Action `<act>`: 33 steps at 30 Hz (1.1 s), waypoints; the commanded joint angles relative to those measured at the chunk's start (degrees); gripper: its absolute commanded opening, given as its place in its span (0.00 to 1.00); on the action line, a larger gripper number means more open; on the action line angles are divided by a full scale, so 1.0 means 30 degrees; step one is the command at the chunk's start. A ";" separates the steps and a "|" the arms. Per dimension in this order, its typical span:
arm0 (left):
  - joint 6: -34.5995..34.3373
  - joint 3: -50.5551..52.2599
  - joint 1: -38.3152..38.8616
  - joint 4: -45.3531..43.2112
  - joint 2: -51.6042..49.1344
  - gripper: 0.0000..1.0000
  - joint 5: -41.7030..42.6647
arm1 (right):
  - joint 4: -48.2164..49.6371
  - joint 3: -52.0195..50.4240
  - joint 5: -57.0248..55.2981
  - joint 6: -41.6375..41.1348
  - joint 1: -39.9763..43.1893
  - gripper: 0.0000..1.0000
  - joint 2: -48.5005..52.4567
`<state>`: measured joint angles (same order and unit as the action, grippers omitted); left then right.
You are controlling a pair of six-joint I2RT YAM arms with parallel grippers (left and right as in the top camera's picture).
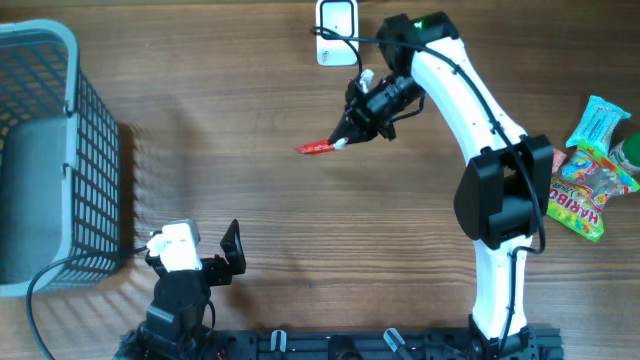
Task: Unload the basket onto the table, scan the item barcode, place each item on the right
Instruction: 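Lift the Nescafé stick and hold it under the scanner, then carry the Nescafé stick right and drop it near the packets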
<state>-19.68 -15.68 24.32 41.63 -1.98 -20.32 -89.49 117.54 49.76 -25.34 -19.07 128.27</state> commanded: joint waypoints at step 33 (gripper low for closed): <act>-0.0036 0.0087 0.0058 -0.0051 0.0102 1.00 -0.0248 | 2.1143 -0.0284 -1.2305 -0.0641 -0.0226 0.04 0.2186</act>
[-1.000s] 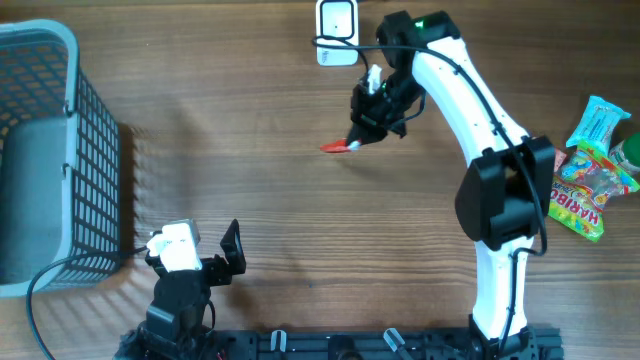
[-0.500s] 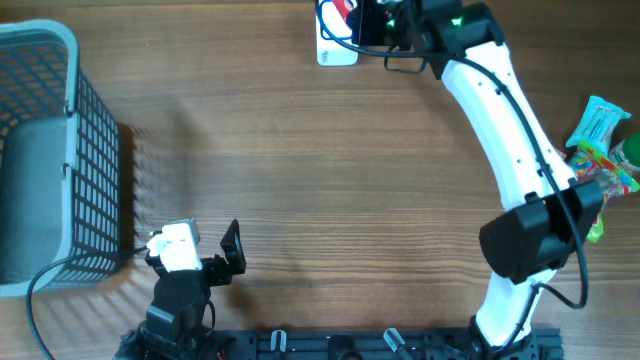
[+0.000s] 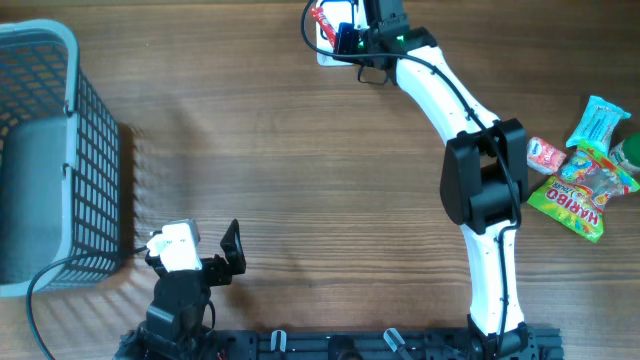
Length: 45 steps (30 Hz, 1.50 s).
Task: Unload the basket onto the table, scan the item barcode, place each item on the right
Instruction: 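Carry the Nescafé stick right and drop it near the packets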
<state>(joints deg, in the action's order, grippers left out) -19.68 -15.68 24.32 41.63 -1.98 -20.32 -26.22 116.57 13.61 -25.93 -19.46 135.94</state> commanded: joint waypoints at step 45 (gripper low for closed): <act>-0.0036 0.0087 0.0058 -0.0044 0.0102 1.00 -0.0248 | -1.0812 -0.3264 -0.1756 0.0117 1.0302 1.00 -1.2677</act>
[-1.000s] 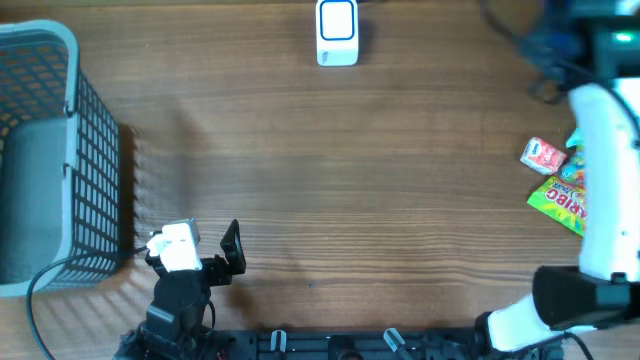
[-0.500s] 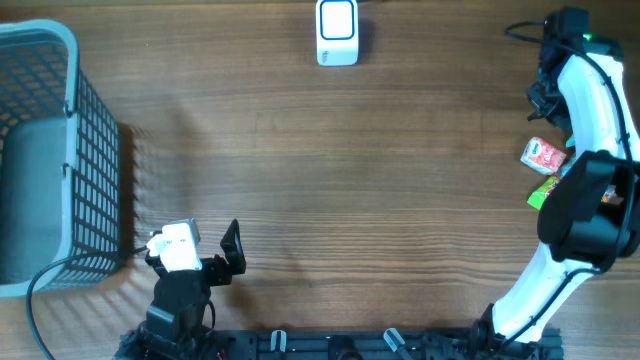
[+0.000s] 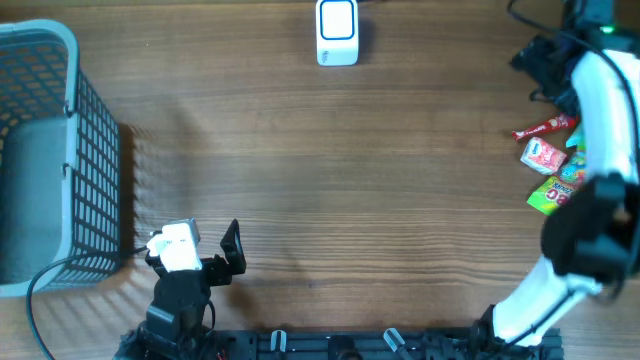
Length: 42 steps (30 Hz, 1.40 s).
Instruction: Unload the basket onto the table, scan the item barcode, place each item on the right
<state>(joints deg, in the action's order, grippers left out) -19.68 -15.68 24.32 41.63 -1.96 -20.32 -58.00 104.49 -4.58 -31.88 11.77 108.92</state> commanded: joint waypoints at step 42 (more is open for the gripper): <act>-0.0036 0.0087 0.0058 -0.0044 0.0095 1.00 -0.0248 | 2.3256 -3.0104 0.1399 0.2426 -0.4102 1.00 -3.5467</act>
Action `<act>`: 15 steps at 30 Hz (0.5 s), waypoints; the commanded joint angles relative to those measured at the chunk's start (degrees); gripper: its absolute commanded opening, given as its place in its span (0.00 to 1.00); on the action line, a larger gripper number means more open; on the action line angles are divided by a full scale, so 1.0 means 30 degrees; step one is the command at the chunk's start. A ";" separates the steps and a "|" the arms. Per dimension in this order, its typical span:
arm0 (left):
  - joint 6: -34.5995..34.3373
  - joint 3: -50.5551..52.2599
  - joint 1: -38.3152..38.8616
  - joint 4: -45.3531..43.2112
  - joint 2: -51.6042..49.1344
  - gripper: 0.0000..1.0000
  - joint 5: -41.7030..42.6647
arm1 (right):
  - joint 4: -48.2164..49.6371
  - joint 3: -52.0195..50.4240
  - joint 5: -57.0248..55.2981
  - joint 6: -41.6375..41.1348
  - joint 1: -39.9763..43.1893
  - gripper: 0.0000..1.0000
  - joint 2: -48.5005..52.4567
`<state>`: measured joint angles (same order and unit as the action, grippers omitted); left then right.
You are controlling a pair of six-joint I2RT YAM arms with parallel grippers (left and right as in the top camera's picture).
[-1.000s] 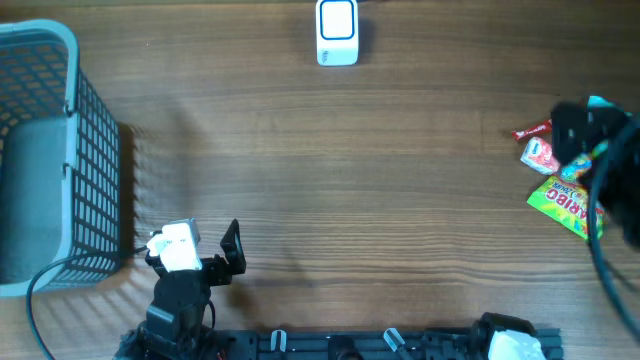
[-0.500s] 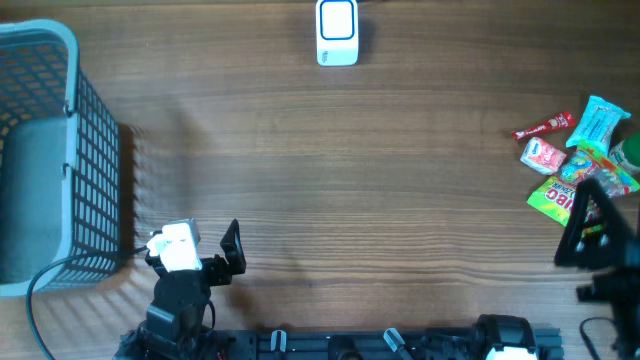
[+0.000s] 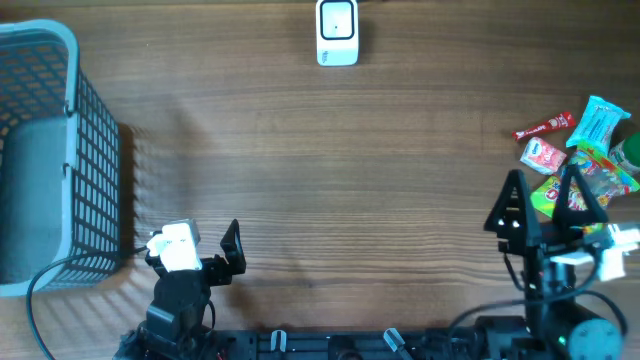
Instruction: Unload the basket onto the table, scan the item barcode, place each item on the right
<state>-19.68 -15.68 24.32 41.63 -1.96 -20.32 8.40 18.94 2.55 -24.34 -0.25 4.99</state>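
The white barcode scanner (image 3: 338,32) stands at the table's far edge, in the middle. A slim red packet (image 3: 541,127) lies flat at the right, at the edge of the snack pile. My right gripper (image 3: 545,202) is near the front right edge, open and empty, its fingers (image 3: 506,207) spread just in front of the pile. At the front left is my left gripper (image 3: 232,250), seen edge-on, with nothing near it.
The snack pile at the right holds a small white-and-red packet (image 3: 543,156), a Haribo bag (image 3: 572,192) and a light blue packet (image 3: 597,120). A grey mesh basket (image 3: 55,150) fills the left side.
My right arm was stretched out over the snack pile at the far right; now it is folded back at the front right edge, gripper open. The red packet lies where it was.
My right gripper held the red packet over the table's middle, then up against the scanner. Later the packet lay beside the snack pile with the arm above it. Now the arm is back at the front edge. The left arm never moved.
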 commanded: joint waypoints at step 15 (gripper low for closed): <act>-0.0036 0.0087 0.0058 -0.0044 0.0095 1.00 -0.0248 | 0.0831 -0.6215 -0.3716 -0.1370 -0.0109 1.00 -0.1603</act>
<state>-19.68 -15.68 24.32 41.65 -1.96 -20.32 13.54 0.51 -6.20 -27.86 -0.25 1.08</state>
